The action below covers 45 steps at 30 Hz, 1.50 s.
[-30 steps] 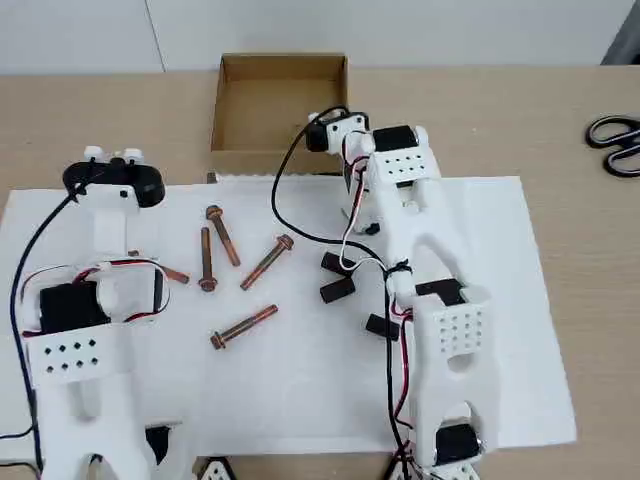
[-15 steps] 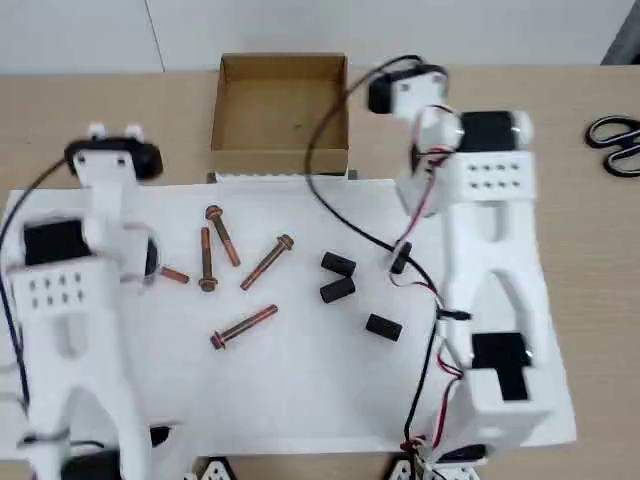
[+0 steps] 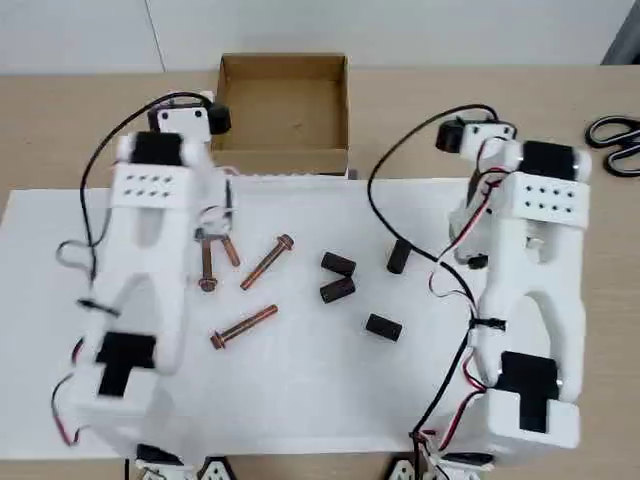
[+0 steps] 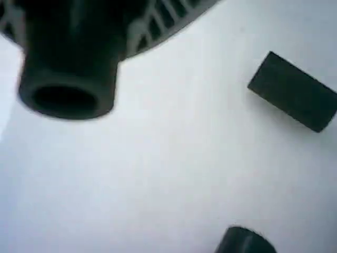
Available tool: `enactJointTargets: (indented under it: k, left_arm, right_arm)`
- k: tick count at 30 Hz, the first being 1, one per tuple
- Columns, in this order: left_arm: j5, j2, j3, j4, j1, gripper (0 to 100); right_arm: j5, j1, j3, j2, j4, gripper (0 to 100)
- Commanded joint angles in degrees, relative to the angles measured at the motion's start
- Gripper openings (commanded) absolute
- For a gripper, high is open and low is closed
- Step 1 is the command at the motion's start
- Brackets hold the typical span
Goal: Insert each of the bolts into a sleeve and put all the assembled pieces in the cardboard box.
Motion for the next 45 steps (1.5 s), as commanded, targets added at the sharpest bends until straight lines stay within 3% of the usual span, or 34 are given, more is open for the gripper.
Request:
enactJointTargets:
  k: [1, 11, 16, 45]
  left_arm:
    - [14.15, 7.12, -6.81, 0.79, 0.09, 4]
    - [14.42, 24.97, -26.07, 0.79, -0.53, 4]
    - [14.42, 28.92, -33.10, 0.79, -0.35, 9]
    - [14.15, 34.46, -35.21, 1.67, -0.18, 10]
  right_arm:
    - [0.44, 2.42, -0.18, -3.30, 0.48, 0.6]
    - [0.53, 4.09, -0.18, -3.30, 0.48, 0.6]
    - [0.53, 4.09, -0.18, -3.21, 0.48, 0.6]
    - [0.53, 3.82, -0.18, -2.86, 0.04, 0.7]
